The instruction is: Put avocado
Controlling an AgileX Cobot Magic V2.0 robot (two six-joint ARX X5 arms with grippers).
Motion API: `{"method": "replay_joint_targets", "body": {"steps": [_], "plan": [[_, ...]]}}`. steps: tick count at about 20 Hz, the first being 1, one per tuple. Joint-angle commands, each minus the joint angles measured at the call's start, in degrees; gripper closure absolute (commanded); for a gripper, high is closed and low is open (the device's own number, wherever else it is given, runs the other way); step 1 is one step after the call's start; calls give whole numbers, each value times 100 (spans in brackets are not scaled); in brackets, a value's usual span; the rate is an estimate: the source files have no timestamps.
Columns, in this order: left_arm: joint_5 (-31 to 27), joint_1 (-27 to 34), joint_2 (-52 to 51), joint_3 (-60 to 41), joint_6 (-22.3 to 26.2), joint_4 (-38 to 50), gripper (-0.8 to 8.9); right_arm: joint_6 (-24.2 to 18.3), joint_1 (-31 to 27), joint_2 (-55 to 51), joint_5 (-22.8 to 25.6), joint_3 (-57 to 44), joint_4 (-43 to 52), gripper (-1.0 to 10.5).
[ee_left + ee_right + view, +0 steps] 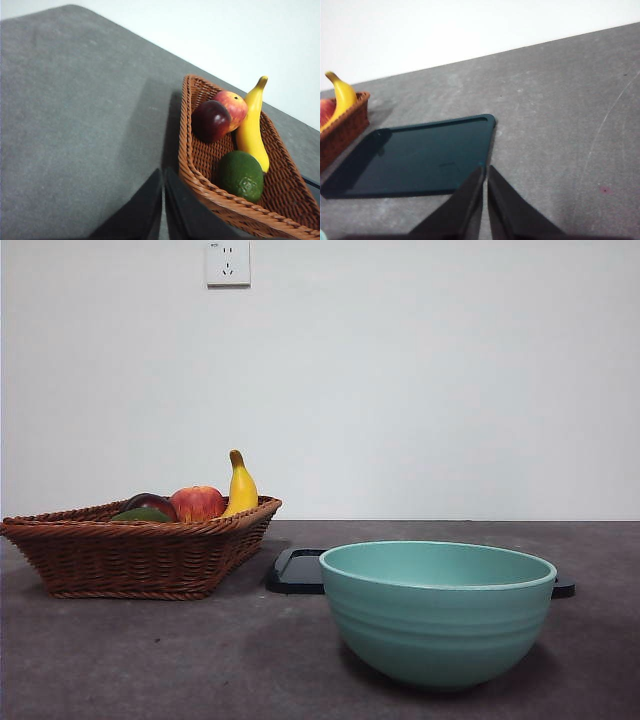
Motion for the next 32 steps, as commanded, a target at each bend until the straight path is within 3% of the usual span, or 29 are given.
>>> {"method": "replay_joint_targets", "body": {"steps": [1,10,23,27,32], "plan": [[26,11,24,317,-107,-133,804,291,0,-9,-4,313,50,940],[544,11,629,1327,92,-894,804,308,4,529,-59,1615,-955,940],[2120,-203,2535,3292,1432,-2450,804,-828,168,2647,-1652,3856,-3314,940],[2304,-452,3018,3893,1766,-3117,804,-1071,444,3254,-1827,4437,-3886,940],[2396,-883,3532,4778,2363,-4393,804,-1443,1180,4002,-1823,5257,-4680,940]]}}
